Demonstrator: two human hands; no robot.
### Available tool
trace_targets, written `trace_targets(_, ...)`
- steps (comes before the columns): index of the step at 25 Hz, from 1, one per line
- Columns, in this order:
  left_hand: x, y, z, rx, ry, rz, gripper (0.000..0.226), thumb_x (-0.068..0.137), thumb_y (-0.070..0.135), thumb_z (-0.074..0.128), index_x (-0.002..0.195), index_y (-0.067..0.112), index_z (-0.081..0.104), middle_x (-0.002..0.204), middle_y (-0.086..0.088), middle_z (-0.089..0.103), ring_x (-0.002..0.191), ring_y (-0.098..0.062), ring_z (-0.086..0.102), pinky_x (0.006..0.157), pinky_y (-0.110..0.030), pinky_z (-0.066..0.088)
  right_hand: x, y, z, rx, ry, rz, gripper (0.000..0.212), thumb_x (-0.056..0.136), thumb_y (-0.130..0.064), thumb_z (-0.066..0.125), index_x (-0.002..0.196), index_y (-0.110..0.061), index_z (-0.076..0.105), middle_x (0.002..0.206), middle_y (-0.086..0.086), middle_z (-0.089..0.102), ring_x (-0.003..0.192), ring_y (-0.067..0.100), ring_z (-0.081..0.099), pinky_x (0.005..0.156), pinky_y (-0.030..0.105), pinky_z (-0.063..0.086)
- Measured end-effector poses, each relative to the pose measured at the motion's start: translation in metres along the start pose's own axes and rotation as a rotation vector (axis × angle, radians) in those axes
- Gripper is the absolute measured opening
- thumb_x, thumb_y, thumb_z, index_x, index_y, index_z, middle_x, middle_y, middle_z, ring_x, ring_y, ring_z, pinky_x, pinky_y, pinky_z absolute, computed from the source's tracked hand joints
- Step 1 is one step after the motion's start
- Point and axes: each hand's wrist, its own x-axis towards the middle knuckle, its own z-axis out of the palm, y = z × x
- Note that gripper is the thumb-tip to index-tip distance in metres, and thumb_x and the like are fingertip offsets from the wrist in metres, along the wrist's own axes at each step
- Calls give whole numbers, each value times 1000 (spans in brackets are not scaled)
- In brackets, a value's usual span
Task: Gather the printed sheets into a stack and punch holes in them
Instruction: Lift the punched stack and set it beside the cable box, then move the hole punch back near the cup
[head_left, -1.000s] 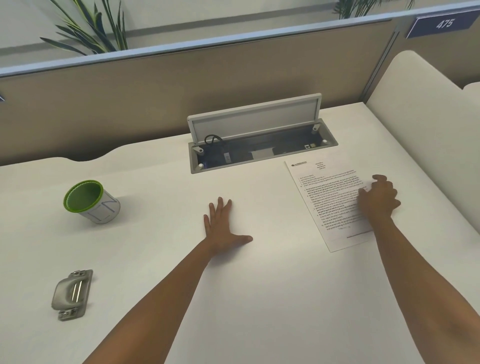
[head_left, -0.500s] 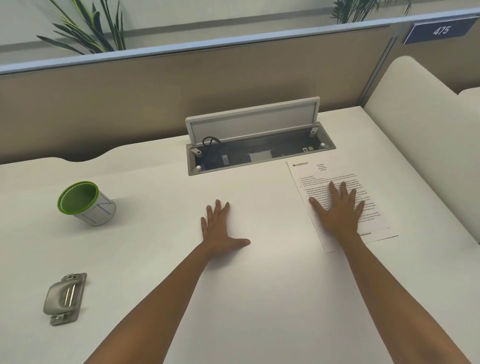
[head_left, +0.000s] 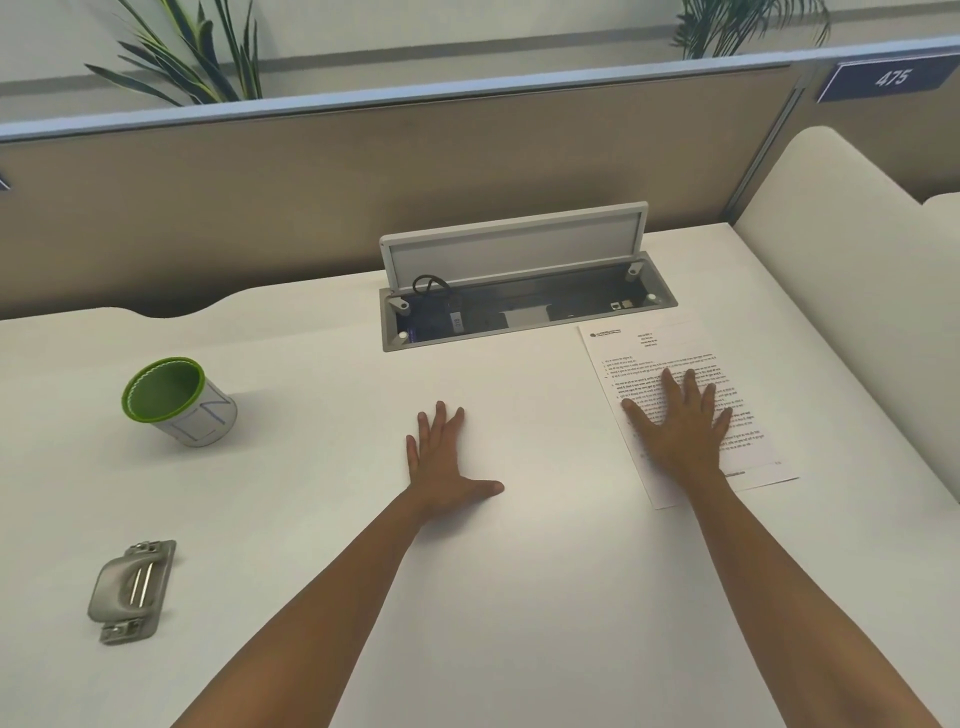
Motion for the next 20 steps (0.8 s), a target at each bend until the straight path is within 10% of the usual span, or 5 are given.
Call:
trace_targets(12,-14,-3,-12,-212,44,65,107,82,43,80,161,22,11,171,5,4,157,-15,-11,123,-35,-12,-47,-47,-8,319,260,-158,78,92,-63,46,156,-21,29,165,9,26,153,31,20,121,58,14)
trace_targets(20,-83,-58,-44,-251,507,142,51,91,7,62,141,12,51,143,-2,56,149,-20,36,126,-28,-6,-131,-120,29,508,108,-375,65,96,-46,59,152,-24,34,160,-2,34,148,18,31,122,45,23)
